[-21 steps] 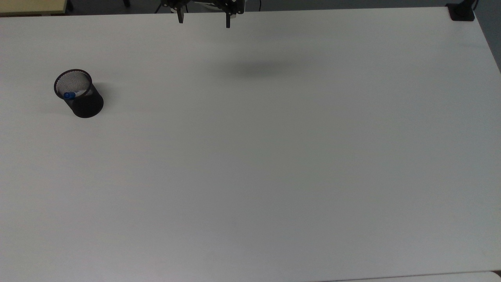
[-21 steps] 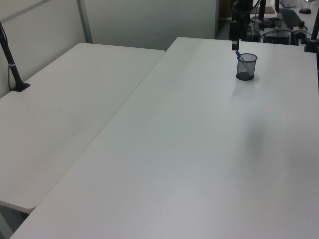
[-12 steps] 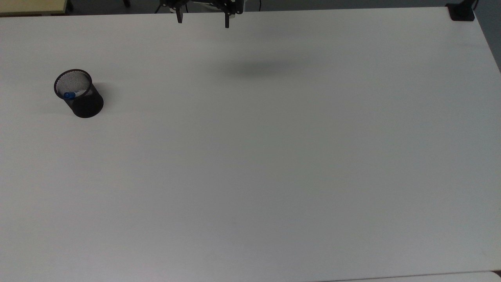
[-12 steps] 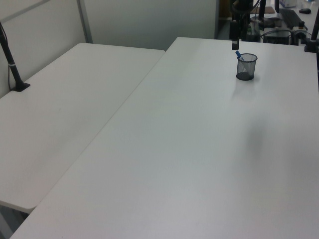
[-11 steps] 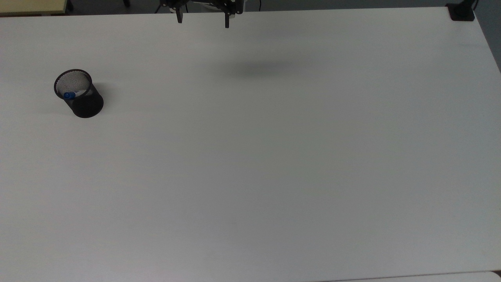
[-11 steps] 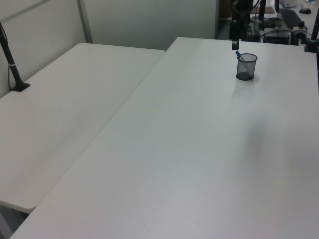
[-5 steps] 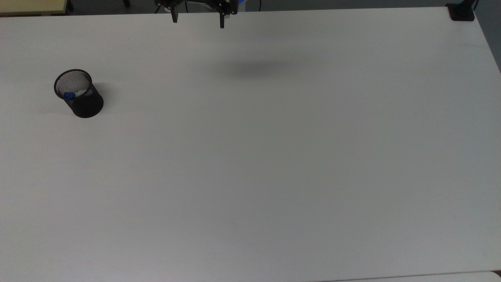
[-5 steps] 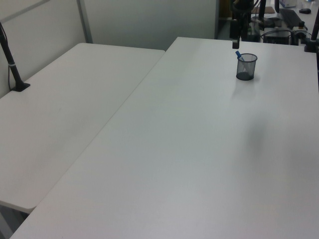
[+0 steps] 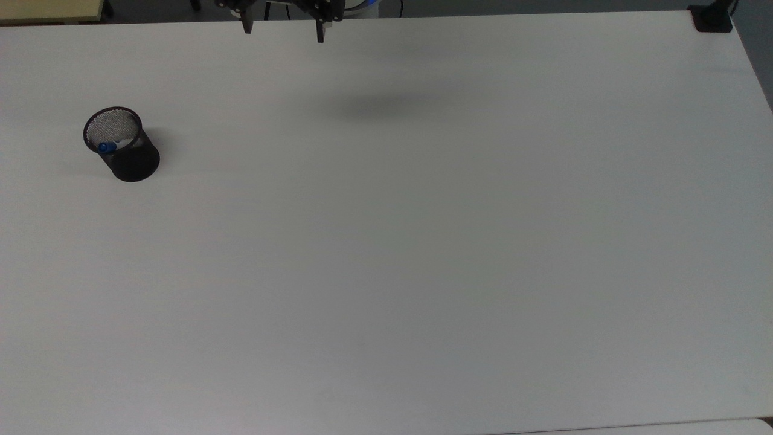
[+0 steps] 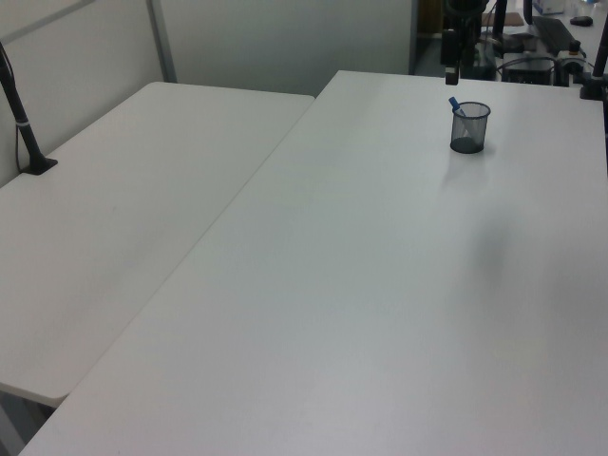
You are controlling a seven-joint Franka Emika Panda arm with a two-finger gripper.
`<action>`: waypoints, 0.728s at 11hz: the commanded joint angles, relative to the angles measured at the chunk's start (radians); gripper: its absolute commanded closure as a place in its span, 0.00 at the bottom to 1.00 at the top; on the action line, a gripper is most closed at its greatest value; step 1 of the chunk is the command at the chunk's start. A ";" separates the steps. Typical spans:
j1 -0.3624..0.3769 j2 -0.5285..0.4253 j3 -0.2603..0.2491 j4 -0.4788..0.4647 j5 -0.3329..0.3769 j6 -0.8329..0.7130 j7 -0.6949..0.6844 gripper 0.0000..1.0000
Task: Remove the marker
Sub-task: 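Move the open gripper over the black mesh pen cup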
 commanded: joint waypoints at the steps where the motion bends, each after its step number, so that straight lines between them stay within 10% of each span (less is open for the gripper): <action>1: -0.061 0.002 -0.008 -0.001 0.018 0.058 -0.094 0.00; 8: -0.302 0.135 -0.008 0.000 0.020 0.290 -0.273 0.00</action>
